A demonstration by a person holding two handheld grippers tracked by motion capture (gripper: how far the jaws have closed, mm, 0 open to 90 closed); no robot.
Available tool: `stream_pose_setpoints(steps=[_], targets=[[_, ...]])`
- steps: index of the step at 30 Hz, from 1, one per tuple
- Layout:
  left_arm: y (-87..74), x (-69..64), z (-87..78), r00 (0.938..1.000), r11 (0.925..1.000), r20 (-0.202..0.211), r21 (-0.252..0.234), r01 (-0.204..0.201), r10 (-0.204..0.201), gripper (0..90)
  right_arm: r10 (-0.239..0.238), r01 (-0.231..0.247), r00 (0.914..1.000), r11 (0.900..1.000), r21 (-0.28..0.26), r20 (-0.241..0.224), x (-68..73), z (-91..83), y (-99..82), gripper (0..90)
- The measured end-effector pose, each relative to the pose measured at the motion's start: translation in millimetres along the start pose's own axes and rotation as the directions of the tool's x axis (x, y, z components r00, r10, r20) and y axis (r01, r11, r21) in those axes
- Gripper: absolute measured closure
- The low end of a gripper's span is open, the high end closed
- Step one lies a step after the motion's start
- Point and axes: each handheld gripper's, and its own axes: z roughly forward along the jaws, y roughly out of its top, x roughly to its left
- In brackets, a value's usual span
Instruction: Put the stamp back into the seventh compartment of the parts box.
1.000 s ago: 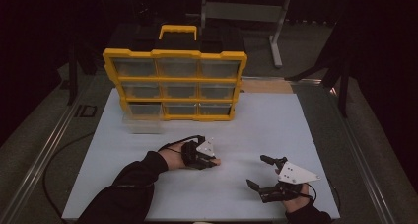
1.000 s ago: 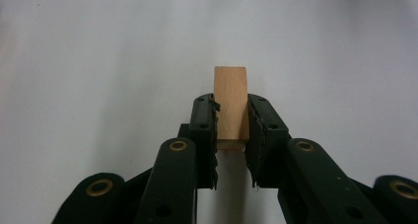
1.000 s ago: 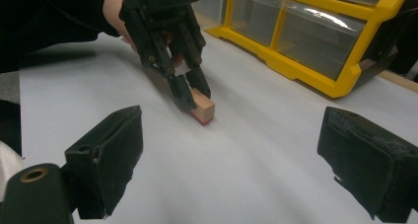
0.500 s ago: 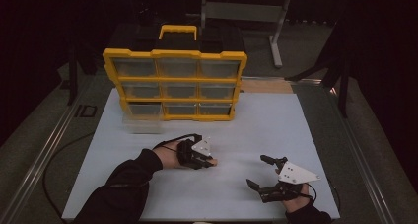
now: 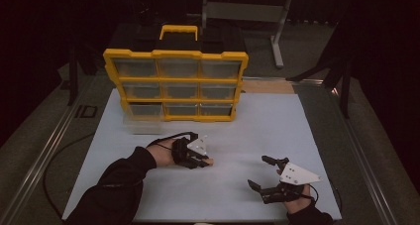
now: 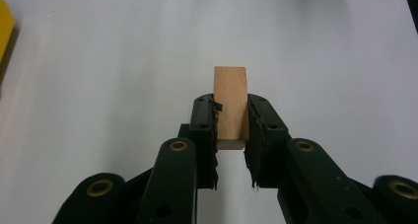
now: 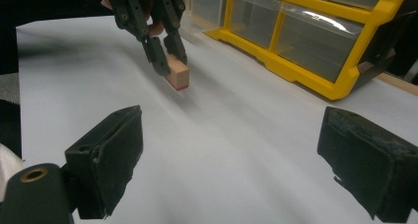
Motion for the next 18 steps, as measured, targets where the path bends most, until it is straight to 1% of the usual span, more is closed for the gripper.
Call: stream_pose_setpoints(steps=[7, 12, 16, 18], targets=[[0.3, 1.3, -13.1, 1.0000, 0.9999, -0.001, -0.010, 0.001, -0.001, 75.1, -0.002, 0.002, 1.0000, 1.0000, 0.005, -0.004, -0.2, 1.5, -0.7, 10.2], [-0.6, 0.8, -21.2, 1.0000, 1.0000, -0.005, -0.006, 0.000, 0.000, 75.1, 0.002, -0.002, 1.0000, 1.0000, 0.005, -0.003, -0.2, 1.4, -0.7, 10.2], [-1.2, 2.2, -29.3, 1.0000, 0.9999, -0.003, -0.011, 0.007, -0.007, 75.1, 0.001, -0.001, 1.0000, 1.0000, 0.007, -0.001, -0.3, 1.6, -0.8, 10.2], [-2.0, 2.7, -32.0, 0.9999, 0.9999, -0.010, -0.012, 0.009, -0.009, 75.1, 0.000, 0.000, 1.0000, 1.0000, 0.006, -0.001, -0.4, 1.5, -0.7, 10.2]])
